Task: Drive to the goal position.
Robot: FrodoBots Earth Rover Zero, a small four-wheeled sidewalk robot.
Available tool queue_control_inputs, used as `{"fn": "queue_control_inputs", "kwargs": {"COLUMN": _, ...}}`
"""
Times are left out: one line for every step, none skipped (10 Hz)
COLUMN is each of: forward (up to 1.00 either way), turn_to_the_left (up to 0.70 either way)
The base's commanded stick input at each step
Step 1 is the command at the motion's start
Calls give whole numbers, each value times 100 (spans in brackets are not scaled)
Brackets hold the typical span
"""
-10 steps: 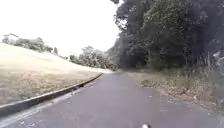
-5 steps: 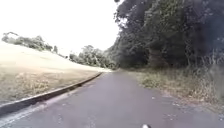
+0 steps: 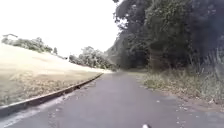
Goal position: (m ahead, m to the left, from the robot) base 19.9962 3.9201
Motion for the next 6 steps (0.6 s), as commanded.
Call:
{"fn": "queue_control_inputs", "kwargs": {"forward": 45, "turn_to_the_left": 0}}
{"fn": "queue_control_inputs", "kwargs": {"forward": 45, "turn_to_the_left": 0}}
{"fn": "queue_control_inputs", "kwargs": {"forward": 45, "turn_to_the_left": 0}}
{"fn": "queue_control_inputs", "kwargs": {"forward": 45, "turn_to_the_left": 0}}
{"fn": "queue_control_inputs", "kwargs": {"forward": 45, "turn_to_the_left": 0}}
{"fn": "queue_control_inputs", "kwargs": {"forward": 45, "turn_to_the_left": 0}}
